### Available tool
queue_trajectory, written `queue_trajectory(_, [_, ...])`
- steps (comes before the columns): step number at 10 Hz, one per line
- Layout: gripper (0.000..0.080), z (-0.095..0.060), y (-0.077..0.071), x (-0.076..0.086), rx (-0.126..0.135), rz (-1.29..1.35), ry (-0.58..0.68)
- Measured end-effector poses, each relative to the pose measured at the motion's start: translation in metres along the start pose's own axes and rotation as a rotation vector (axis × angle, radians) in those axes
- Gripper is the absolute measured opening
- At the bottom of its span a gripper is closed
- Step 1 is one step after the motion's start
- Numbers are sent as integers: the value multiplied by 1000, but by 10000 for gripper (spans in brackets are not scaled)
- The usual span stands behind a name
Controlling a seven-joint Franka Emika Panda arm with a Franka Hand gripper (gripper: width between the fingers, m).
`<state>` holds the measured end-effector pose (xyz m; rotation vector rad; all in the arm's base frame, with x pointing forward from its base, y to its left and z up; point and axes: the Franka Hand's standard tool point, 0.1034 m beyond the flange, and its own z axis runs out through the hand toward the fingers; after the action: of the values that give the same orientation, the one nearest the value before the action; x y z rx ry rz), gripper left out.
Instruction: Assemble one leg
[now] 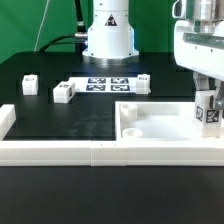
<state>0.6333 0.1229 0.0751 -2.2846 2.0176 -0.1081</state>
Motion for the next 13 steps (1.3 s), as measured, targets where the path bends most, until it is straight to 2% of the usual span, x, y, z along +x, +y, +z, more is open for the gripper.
queue_trajectory(3, [292,0,0,0,1,133,-7])
queue_trajectory(4, [378,0,0,-1,1,183,-12])
queue_trajectory(5, [378,0,0,-1,1,151,-12])
queue_trajectory(6, [565,0,0,-2,1,115,-12])
queue_trajectory(7, [565,0,-2,-4,24,78,-9])
queue_trajectory(8, [632,1,-2,-5,27,-64,-8])
queue_trajectory(13, [649,-1,-4,-10,30,-633,3])
